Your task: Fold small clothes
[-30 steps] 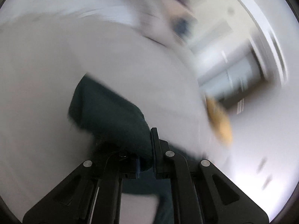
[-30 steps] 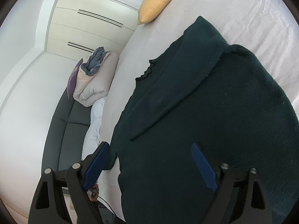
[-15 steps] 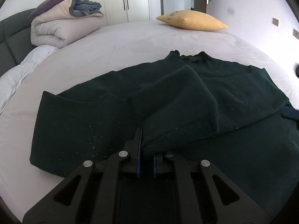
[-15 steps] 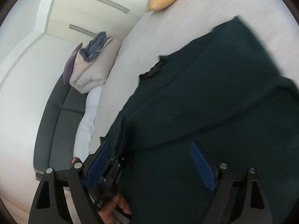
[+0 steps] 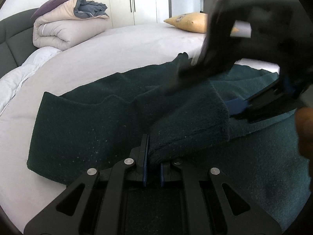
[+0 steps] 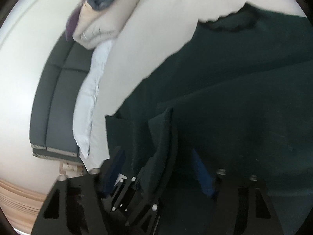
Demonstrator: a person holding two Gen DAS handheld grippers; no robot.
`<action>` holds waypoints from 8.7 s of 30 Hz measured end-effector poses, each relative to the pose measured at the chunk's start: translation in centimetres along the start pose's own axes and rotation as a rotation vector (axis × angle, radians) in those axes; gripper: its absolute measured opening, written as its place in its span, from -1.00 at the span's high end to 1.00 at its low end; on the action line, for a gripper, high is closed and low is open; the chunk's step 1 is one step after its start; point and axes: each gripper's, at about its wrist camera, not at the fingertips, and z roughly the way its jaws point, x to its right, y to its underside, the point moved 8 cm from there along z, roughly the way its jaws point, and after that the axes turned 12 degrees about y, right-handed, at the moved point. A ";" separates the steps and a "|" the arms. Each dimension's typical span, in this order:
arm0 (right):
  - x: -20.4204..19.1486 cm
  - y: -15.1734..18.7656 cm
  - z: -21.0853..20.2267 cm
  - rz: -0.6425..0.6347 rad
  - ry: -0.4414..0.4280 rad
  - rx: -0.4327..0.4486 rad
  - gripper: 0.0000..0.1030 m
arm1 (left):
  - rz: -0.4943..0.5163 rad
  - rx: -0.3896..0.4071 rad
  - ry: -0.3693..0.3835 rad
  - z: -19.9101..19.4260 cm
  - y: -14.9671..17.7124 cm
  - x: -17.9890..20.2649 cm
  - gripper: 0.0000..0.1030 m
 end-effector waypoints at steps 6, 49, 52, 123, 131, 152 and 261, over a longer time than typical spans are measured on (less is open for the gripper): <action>0.0 1.1 1.8 -0.066 0.024 -0.043 0.72 | -0.029 -0.001 0.032 -0.3 0.0 -0.5 0.79; 14.7 -4.6 -11.1 -0.094 0.593 0.273 0.84 | -0.390 0.096 0.172 -9.8 -3.6 -15.0 0.56; 15.0 -4.4 -10.7 -0.104 0.612 0.264 0.84 | -0.358 0.065 0.181 -8.0 -4.6 -13.9 0.56; 13.0 -1.7 -8.1 -0.010 0.130 0.399 0.29 | -0.436 -0.129 0.328 7.0 -8.1 -16.2 0.56; 13.2 0.8 -9.3 0.016 0.103 0.377 0.16 | -0.200 -0.138 0.156 -0.2 -0.8 -10.6 0.50; 14.3 17.4 -14.4 -0.043 0.146 0.365 -0.34 | -0.100 -0.157 0.169 -11.2 10.7 -2.2 -0.35; 24.4 32.2 -24.6 0.170 0.221 0.237 0.86 | -0.522 -0.105 0.733 -24.9 18.2 -2.9 0.90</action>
